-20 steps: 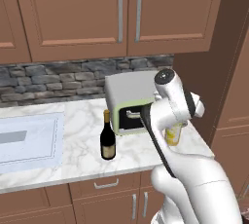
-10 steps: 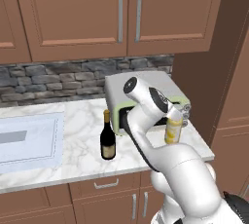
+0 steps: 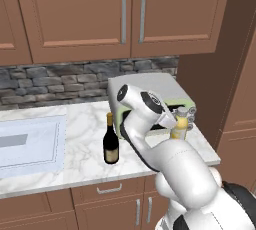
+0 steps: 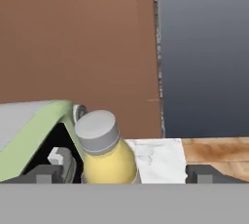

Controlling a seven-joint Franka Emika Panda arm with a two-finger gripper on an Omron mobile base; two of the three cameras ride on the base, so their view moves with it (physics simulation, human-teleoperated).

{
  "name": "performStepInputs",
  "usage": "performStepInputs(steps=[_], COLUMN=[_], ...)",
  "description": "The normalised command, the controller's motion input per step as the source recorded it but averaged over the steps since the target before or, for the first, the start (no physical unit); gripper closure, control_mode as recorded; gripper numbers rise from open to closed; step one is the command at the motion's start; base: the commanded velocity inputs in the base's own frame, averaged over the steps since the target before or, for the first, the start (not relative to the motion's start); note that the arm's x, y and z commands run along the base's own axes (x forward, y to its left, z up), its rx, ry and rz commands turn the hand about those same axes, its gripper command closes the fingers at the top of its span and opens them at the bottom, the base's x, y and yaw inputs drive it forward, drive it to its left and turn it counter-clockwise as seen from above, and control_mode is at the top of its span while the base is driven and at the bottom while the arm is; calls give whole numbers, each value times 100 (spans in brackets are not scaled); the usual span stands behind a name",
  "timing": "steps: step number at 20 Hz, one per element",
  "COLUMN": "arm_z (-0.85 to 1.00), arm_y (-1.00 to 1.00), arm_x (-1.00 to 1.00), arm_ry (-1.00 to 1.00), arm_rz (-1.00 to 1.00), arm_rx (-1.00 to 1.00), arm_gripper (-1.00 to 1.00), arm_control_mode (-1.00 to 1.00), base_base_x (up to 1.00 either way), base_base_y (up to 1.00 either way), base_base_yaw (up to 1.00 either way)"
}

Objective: There is a wine glass and glass cup on the dining counter. Place the wine bottle next to the wine glass and the juice bottle next to the glass cup.

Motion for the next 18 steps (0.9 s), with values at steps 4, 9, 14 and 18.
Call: performStepInputs(steps=[4, 9, 14, 18], arm_z=[-41, -20, -6, -24], arm_y=[-20, -34, -24, -12], arm_x=[17, 26, 35, 28], arm_ry=[-9, -1, 0, 0], arm_rz=[0, 0, 0, 0], arm_rx=[-2, 0, -1, -9], arm_gripper=[-100, -100, -100, -100], arm_control_mode=[-100, -100, -100, -100], base_base_x=[0, 0, 0, 0], base_base_y=[0, 0, 0, 0], base_base_yaw=[0, 0, 0, 0])
